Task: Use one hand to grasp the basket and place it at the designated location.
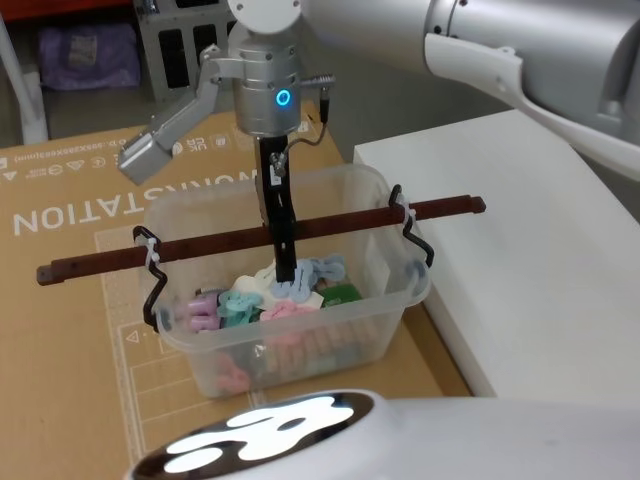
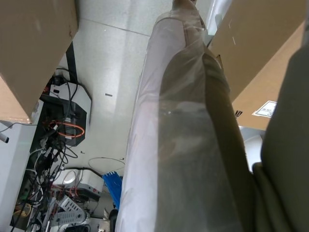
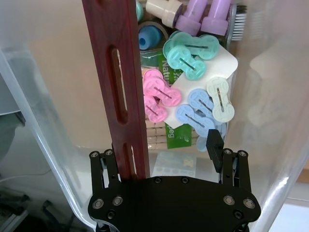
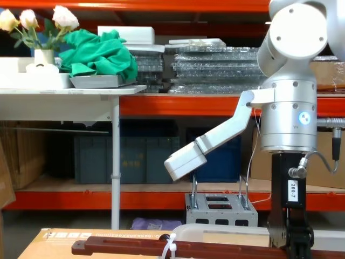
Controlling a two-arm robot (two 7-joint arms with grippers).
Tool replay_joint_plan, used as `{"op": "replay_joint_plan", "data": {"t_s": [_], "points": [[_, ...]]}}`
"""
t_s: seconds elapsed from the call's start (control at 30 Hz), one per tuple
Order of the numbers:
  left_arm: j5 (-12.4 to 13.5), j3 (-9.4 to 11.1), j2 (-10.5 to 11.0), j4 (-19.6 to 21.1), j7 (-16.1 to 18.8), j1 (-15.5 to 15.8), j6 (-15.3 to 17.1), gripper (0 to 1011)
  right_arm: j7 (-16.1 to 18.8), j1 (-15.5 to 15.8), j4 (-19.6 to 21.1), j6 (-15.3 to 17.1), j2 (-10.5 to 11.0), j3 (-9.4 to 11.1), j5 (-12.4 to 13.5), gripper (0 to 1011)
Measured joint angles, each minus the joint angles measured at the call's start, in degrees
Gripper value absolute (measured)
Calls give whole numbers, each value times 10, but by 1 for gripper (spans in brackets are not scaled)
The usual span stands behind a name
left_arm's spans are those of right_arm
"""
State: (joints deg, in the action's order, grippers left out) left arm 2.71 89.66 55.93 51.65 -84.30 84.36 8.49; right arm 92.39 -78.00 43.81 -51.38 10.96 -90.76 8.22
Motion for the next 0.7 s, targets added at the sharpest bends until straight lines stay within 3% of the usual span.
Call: {"op": "replay_joint_plan", "data": {"t_s": [0.53,0.7], "points": [[0,0,0,0,0,0,0,0,-3,-11,36,14,13,-14,0,1000],[0,0,0,0,0,0,0,0,10,-12,27,17,7,-17,14,1000]]}}
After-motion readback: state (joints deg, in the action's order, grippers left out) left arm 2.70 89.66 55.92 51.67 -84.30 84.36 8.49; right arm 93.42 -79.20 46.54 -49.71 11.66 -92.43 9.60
